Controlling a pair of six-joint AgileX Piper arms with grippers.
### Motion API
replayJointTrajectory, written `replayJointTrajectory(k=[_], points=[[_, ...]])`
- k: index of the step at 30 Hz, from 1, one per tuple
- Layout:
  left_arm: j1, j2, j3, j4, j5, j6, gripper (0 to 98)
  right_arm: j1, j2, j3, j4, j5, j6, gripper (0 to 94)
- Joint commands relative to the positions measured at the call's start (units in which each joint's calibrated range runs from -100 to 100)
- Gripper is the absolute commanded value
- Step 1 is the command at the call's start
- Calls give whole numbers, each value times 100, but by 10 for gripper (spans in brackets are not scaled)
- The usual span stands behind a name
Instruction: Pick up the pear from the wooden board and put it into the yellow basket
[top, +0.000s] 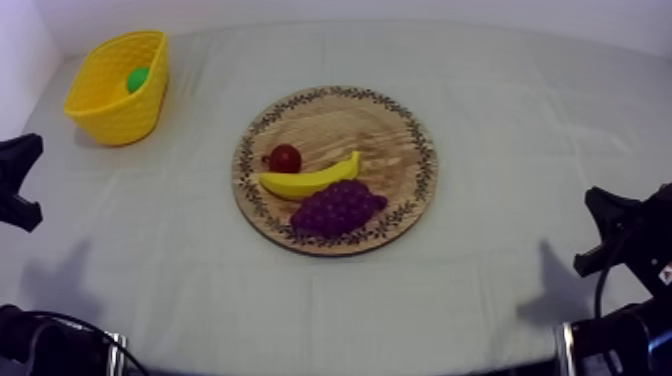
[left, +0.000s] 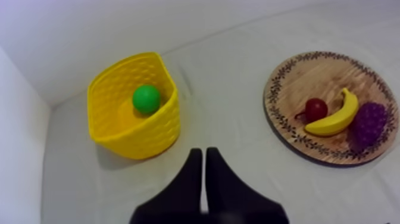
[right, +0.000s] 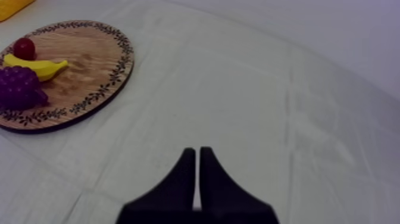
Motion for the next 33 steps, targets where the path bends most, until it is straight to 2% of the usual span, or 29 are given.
replayJointTrajectory(k=[1, 8, 14, 15, 19, 22, 24, 26, 28, 33], points=[[-23, -633, 788, 3, -193, -203, 0, -1, -4, -5, 0, 2, 1, 4], [-75, -1622, 1544, -2, -235, -213, 0, -1, -4, -5, 0, 2, 0, 4], [-147, -2127, 1897, 67, -412, -546, 2, -1, -4, -5, 0, 2, 0, 4], [-140, -2157, 2064, 72, -509, -501, 4, -1, -4, -5, 0, 2, 0, 4], [-84, -2209, 2693, -103, -886, 706, 3, 3, -4, -5, 4, 8, -4, 4], [-73, -2220, 2841, -221, -1002, 1428, 1, 5, -4, -5, 7, 9, 6, 4], [-70, -2223, 2930, -401, -1158, 1872, 1, 6, -4, -5, 8, 10, 1, 4], [-69, -2225, 3098, -543, -1622, 2100, 0, 6, -4, -5, 9, 10, 0, 4], [-68, -2225, 3202, -617, -1993, 2162, 0, 6, -4, -5, 9, 10, -2, 4], [-67, -2226, 3285, -677, -2287, 2211, 0, 6, -4, -5, 9, 10, -1, 4]])
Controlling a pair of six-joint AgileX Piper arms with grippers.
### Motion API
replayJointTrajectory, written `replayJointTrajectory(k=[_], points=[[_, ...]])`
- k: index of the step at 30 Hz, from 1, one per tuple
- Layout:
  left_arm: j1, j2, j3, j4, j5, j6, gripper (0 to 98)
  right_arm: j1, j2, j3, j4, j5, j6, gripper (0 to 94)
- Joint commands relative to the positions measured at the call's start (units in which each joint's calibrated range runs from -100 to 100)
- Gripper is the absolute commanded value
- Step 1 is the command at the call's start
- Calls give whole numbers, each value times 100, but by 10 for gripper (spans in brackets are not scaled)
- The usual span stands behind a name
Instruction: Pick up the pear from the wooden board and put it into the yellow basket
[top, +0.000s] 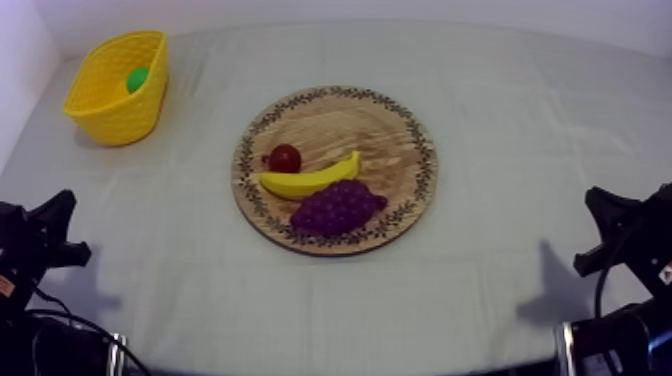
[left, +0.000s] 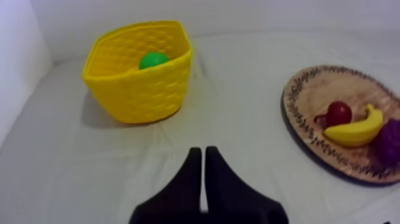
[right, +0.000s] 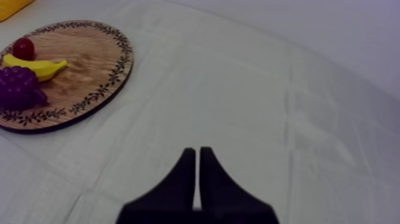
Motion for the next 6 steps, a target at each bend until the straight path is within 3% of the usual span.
replayJointTrajectory(k=[1, 6], points=[[1, 0, 13, -5, -32, 869, 0, -1, -4, -5, 4, 10, 3, 4], [1, 0, 23, -12, -67, 884, 0, -1, -4, -5, 4, 10, 4, 4]])
